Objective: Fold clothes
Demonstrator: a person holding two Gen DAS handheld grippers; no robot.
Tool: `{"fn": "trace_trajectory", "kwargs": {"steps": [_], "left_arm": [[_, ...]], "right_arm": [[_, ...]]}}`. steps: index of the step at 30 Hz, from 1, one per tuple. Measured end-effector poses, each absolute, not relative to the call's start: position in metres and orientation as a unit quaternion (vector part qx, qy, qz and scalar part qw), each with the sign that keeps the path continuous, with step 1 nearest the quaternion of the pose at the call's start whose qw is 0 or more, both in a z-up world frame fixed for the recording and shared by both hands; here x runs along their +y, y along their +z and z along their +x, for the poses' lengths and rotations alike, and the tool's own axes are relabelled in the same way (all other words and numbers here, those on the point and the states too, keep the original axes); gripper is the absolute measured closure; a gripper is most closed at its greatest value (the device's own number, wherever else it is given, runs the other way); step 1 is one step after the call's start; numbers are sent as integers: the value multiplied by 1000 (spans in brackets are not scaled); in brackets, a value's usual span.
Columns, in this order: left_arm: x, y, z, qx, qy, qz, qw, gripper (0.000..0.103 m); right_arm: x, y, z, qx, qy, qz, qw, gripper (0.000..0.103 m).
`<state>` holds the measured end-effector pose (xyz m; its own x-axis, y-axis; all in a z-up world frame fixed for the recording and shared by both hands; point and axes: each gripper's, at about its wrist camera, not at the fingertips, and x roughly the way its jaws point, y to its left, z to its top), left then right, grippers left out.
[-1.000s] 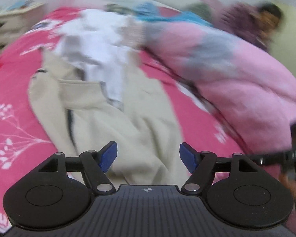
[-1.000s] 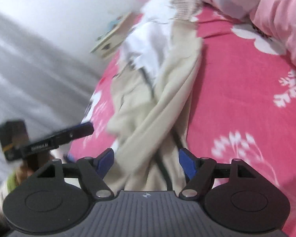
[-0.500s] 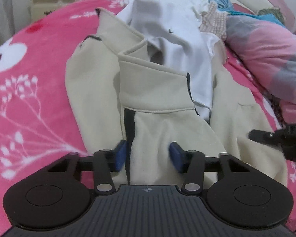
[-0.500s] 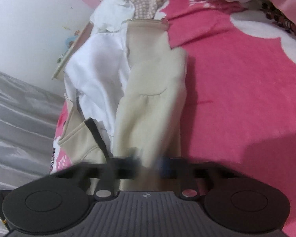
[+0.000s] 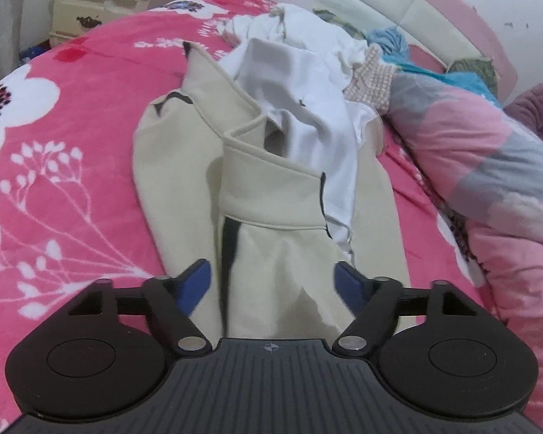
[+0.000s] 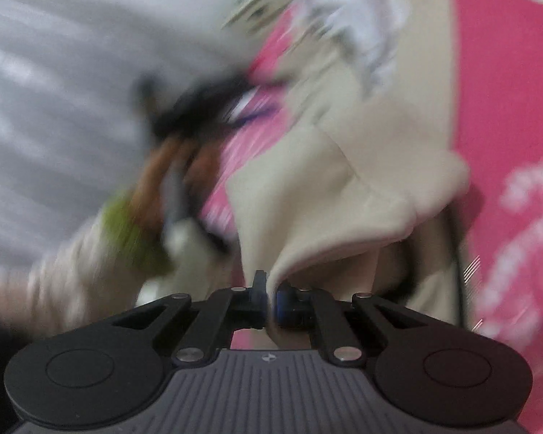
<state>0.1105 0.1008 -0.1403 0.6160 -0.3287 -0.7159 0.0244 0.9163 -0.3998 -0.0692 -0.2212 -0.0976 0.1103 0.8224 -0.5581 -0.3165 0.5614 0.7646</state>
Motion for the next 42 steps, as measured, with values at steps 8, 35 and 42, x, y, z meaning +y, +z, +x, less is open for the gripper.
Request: {"fn": "trace_trajectory", "kwargs": {"steps": [8, 35, 42], "left_arm": [[78, -174, 138, 450, -54, -133, 881, 44], [102, -122, -84, 429, -301, -17, 851, 94], [149, -114, -66, 447, -264, -139, 843, 69]], "right_arm": [[-181, -92, -145, 566, 523, 113, 628, 94], [-232, 1, -20, 386, 453, 61, 801, 24], [-185, -46, -7, 383, 474, -126, 783, 20]]}}
